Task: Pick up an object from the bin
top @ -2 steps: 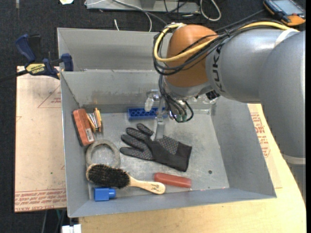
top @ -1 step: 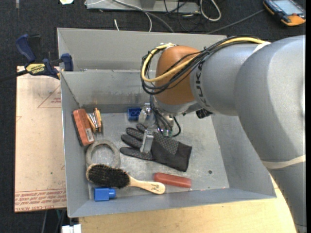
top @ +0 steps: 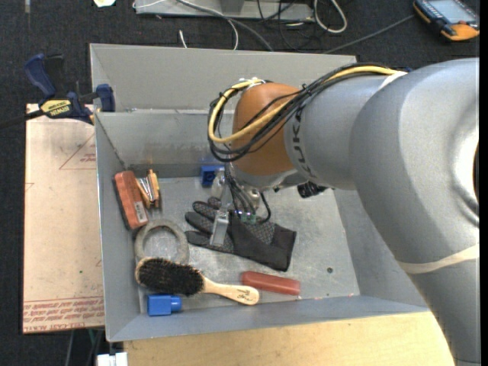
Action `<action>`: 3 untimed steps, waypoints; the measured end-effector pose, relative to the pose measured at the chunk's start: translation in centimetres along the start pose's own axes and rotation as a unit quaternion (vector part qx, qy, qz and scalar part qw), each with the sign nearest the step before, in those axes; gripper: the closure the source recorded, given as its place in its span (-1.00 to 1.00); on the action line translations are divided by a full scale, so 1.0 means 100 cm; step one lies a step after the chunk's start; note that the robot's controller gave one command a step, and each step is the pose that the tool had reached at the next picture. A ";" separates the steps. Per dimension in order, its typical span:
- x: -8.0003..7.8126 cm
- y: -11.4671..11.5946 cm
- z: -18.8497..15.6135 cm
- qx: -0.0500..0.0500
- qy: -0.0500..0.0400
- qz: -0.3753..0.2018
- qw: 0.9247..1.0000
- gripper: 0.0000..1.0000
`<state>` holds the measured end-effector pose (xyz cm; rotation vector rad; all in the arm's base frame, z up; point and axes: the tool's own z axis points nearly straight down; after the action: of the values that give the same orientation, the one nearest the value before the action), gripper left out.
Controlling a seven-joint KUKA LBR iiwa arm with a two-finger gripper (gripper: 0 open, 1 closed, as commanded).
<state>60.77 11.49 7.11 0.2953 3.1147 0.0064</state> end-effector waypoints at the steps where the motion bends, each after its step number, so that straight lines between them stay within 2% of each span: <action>1: 0.006 -0.020 -0.002 0.000 0.002 0.041 0.999 1.00; 3: 0.006 -0.020 -0.002 -0.001 0.002 0.042 0.999 1.00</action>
Offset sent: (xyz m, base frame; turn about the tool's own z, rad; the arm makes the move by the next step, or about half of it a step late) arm 0.0000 0.0000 0.0000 0.0000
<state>59.77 9.64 7.26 0.4254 3.1045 0.0099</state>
